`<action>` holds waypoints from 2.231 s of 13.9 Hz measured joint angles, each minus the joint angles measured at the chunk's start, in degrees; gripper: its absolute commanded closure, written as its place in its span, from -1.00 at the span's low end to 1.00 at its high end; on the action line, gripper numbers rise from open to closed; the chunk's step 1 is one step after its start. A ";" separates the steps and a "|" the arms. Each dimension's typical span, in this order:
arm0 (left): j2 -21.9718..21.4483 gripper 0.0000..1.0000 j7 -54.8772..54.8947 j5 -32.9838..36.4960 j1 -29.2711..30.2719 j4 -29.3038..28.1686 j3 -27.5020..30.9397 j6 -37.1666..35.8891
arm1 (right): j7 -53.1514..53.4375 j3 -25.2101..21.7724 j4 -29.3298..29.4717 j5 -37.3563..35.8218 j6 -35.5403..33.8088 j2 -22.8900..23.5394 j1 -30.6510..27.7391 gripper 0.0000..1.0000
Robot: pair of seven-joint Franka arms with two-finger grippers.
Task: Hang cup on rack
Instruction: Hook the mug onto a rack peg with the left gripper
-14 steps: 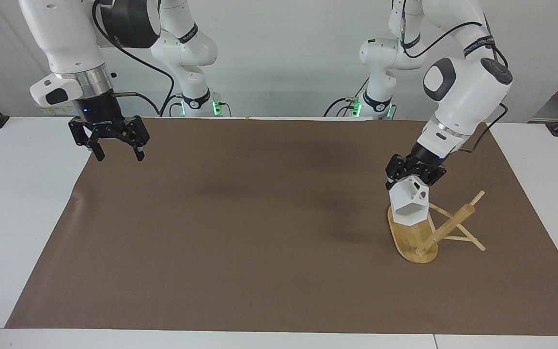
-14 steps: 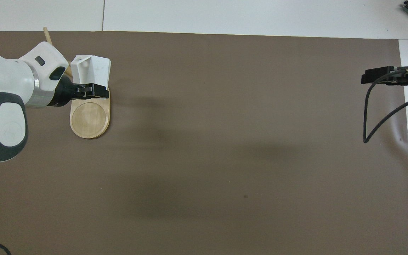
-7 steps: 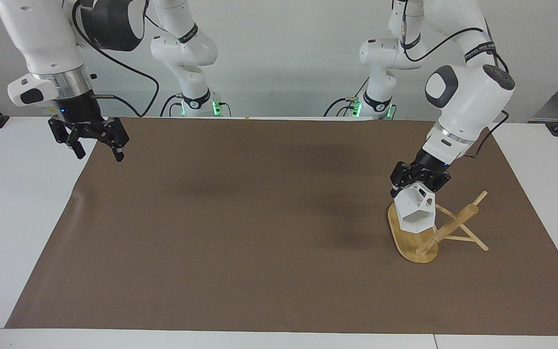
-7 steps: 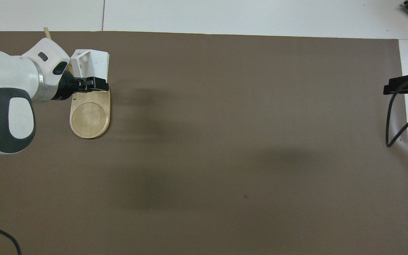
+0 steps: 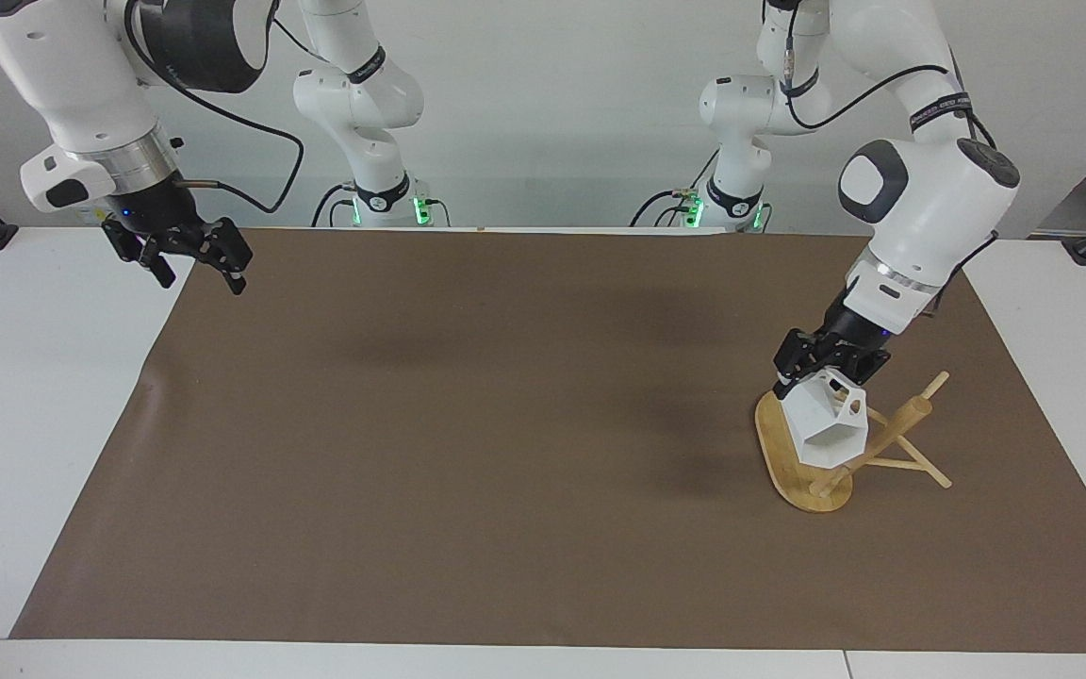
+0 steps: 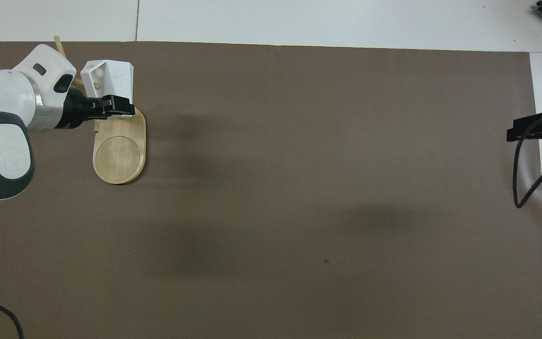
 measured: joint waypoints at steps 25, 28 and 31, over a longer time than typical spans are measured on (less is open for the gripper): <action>0.59 -1.00 0.08 -6.39 4.06 -1.02 -0.14 -3.19 | -0.16 -0.30 0.00 0.00 -0.53 -0.27 0.13 -1.00; -1.22 -1.00 0.08 -6.38 5.03 -0.62 0.05 -3.94 | -0.16 -0.30 0.00 0.00 -0.53 -0.27 0.13 -1.00; -4.55 -1.00 0.40 -2.23 6.41 -0.65 0.35 -8.37 | -0.16 -0.30 0.00 0.00 -0.53 -0.27 0.16 -1.00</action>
